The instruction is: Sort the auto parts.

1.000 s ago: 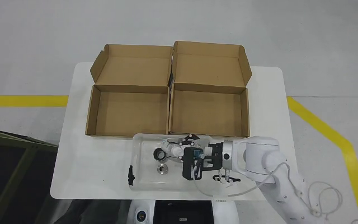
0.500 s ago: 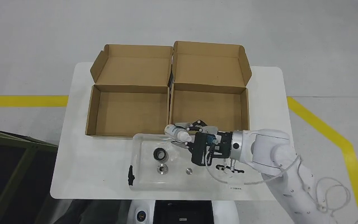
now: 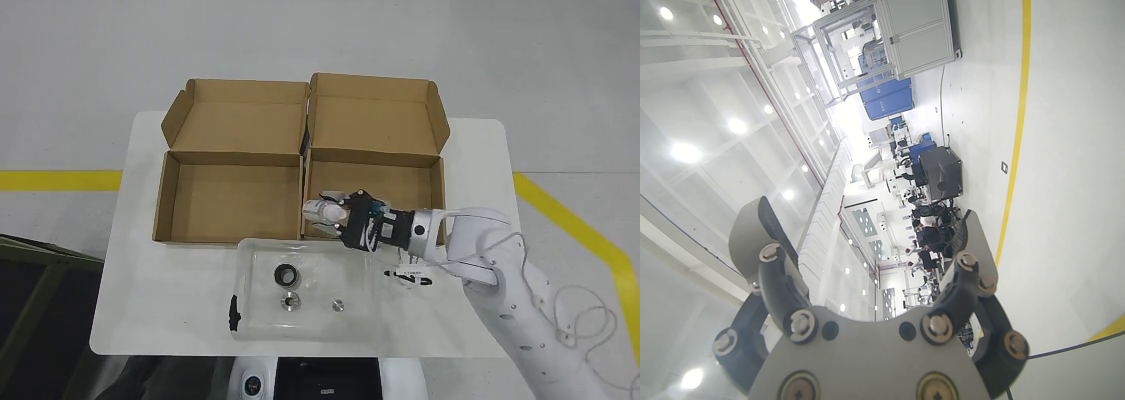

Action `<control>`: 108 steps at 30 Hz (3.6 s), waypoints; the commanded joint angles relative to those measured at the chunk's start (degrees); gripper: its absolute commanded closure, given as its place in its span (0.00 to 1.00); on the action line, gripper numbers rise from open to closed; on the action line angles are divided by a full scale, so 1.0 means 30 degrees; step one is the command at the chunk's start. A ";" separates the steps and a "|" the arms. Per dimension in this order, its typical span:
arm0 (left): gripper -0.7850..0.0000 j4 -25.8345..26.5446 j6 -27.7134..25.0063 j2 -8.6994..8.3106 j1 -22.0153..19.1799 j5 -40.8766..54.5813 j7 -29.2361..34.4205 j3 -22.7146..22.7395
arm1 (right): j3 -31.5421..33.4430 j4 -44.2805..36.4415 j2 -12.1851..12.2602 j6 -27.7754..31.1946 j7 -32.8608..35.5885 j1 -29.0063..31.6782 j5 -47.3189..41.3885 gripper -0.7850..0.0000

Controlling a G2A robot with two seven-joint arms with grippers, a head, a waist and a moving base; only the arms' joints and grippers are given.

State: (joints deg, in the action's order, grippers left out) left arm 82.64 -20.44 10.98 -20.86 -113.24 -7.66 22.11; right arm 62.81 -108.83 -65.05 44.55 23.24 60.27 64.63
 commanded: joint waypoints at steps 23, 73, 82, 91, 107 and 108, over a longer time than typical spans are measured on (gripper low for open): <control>0.00 0.0000 0.0000 0.0000 0.0000 0.0000 0.0000 0.0000 | -0.2788 0.7887 -0.1017 -0.2196 0.2016 -0.5183 -0.2132 1.00; 0.00 0.0000 0.0000 0.0000 0.0000 0.0000 0.0000 0.0000 | -0.2253 0.5489 -0.1201 -0.2532 0.2828 -0.4152 -0.1334 0.03; 0.00 0.0000 0.0000 0.0000 0.0000 0.0000 0.0000 0.0000 | -0.1521 0.1257 -0.0638 -0.1562 0.4668 -0.1572 -0.1072 0.04; 0.00 0.0000 0.0000 0.0000 0.0000 0.0000 0.0000 0.0000 | -0.1049 -0.1631 -0.0092 -0.0769 0.5985 0.1377 -0.0954 0.15; 0.00 0.0000 0.0000 0.0000 0.0000 0.0000 0.0000 0.0000 | -0.0249 -0.4135 0.0743 -0.0060 0.7803 0.5130 -0.0129 0.12; 0.00 0.0000 0.0000 0.0000 0.0000 0.0000 0.0000 0.0000 | -0.0235 -0.4207 0.0784 -0.0045 0.7865 0.5305 -0.0057 0.12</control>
State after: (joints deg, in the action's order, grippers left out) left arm 82.64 -20.44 10.98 -20.86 -113.24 -7.66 22.11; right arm 62.07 -121.24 -62.82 44.36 46.67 75.64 64.26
